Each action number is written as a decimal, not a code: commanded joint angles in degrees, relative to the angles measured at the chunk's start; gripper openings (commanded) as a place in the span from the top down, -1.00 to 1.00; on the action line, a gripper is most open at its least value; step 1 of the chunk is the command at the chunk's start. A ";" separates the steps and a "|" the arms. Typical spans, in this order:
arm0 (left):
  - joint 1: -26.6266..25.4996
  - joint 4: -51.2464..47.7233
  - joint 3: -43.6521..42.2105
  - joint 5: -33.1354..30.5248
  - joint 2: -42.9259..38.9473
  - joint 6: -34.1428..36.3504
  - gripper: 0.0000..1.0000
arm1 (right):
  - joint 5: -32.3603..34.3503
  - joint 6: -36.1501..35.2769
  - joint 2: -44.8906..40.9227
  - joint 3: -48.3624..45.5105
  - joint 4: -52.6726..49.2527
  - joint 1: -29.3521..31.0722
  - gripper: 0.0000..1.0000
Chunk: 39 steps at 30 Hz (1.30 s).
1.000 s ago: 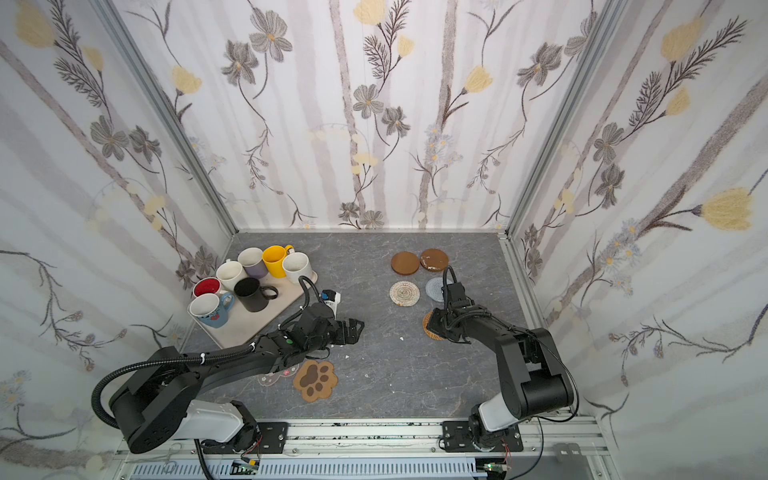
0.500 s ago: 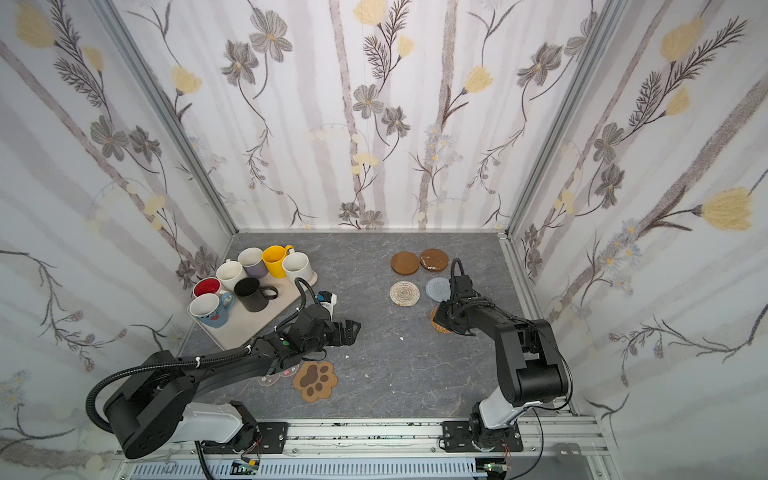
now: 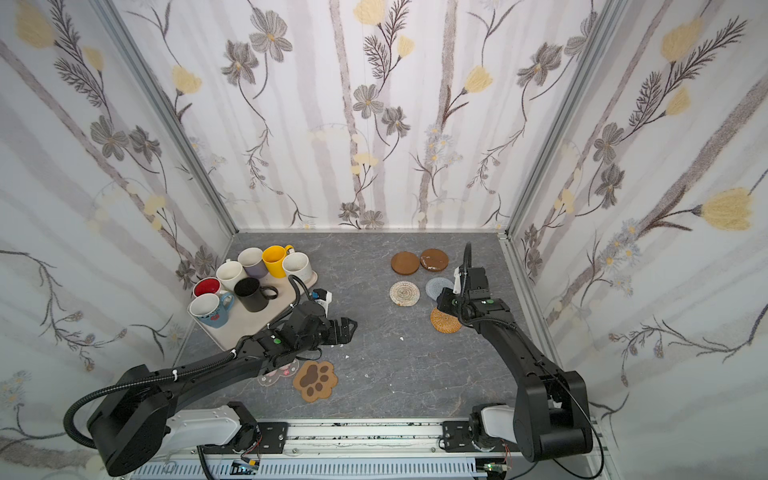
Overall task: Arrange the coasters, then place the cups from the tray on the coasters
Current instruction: 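Lift the right gripper while the left gripper lowers onto the paw-print coaster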
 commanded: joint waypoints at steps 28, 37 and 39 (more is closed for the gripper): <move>-5.31 -33.24 -0.01 -3.99 -10.06 -20.94 0.73 | -13.89 5.88 -21.72 -23.55 27.13 -0.42 -0.99; -8.05 -35.85 -0.79 -4.44 -6.79 -21.91 1.00 | -14.99 7.26 -22.06 -25.58 29.59 -1.17 -0.99; -8.51 -36.55 -0.98 -4.48 -6.74 -22.05 1.00 | -14.97 7.41 -21.92 -25.62 29.69 -1.30 -0.99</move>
